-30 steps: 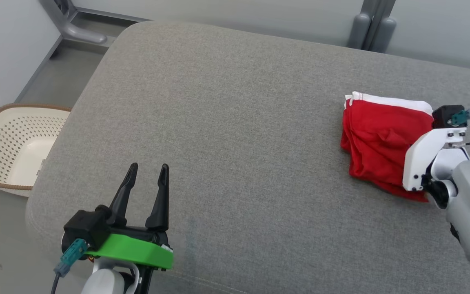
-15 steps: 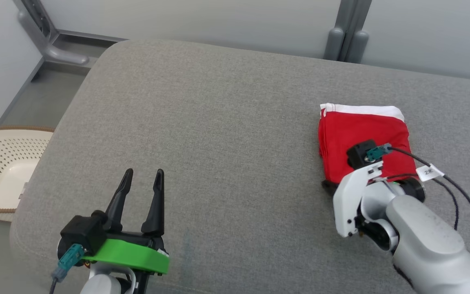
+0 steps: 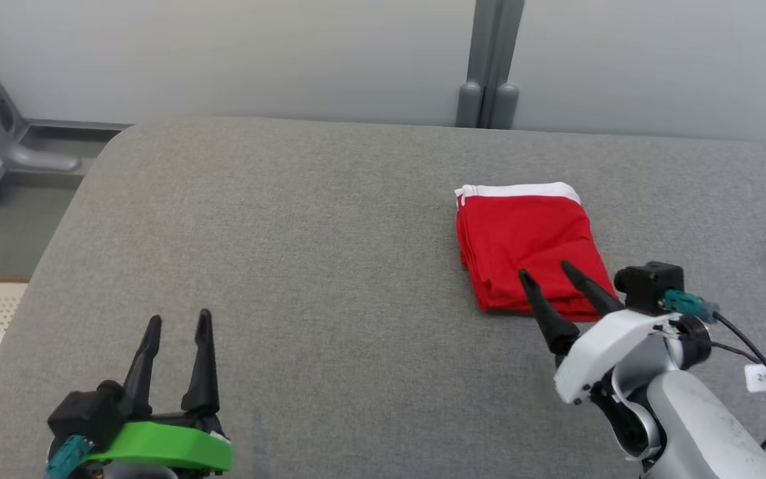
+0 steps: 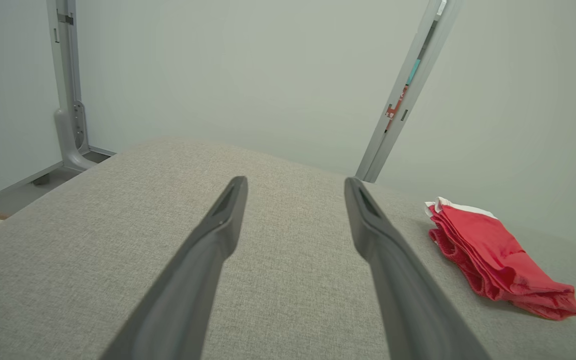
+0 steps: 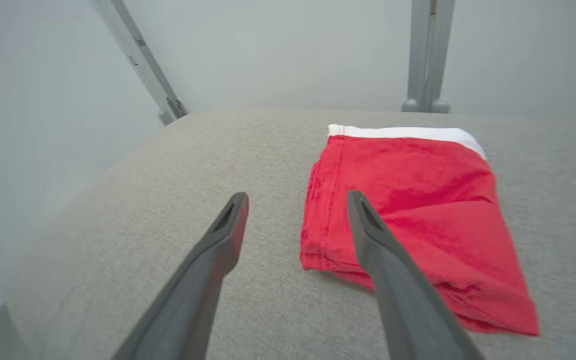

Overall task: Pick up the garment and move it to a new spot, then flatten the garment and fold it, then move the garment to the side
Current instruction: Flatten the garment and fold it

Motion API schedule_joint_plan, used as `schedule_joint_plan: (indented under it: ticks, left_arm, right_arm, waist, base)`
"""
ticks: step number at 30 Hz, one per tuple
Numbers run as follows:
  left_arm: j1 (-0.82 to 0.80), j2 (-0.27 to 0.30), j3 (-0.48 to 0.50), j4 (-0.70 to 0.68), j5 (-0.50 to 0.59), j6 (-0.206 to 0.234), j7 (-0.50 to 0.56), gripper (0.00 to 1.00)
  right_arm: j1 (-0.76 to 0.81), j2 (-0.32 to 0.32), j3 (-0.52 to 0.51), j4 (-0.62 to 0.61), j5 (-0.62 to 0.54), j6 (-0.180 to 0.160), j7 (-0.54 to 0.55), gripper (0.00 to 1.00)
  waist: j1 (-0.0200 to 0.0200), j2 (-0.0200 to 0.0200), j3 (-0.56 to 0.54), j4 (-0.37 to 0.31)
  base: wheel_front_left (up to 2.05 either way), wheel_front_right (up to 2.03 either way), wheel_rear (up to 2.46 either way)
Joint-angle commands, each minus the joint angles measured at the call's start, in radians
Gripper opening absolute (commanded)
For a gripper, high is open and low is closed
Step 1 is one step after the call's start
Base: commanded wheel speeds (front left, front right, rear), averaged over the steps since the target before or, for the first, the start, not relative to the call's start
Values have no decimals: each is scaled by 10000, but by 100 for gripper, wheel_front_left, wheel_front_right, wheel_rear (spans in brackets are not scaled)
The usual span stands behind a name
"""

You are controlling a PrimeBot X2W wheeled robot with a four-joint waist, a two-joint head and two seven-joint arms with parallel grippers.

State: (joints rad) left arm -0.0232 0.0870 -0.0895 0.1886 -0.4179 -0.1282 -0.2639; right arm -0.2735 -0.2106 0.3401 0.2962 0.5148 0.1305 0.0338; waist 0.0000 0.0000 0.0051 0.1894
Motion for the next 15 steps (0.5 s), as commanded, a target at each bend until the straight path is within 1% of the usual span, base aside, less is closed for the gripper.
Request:
schedule_joint_plan:
  ticks: [1,3,7,11,15]
  left_arm:
    - [276,-7,250,-68,116,-24,5,100]
    - [424,-60,514,-97,268,-23,5,100]
    - [605,-137,906,-97,493,-23,3,100]
    - [874,-223,1249,-133,849,0,5,100]
    - [1114,-265,1449,-210,964,75,3,100]
  right_arm:
    - [283,213,-470,-196,-491,0,-348,100]
    - [631,390,-1129,-470,-1254,-1,-758,100]
    - [1229,581,-2012,-814,-2468,-1,-945,100]
    - [1554,712,-2552,-1168,-3030,-1,-1026,100]
    - [1733,614,-2659,-1357,-3355,-1,-1232,100]
  waist:
    - [0,0,-433,-671]
    - [0,0,-480,-925]
    - [0,0,-537,-1301]
    - [0,0,-629,-1674]
    - [0,0,-663,-1951]
  base:
    - [0,0,0]
    - [0,0,0]
    - [0,0,0]
    - [0,0,0]
    - [0,0,0]
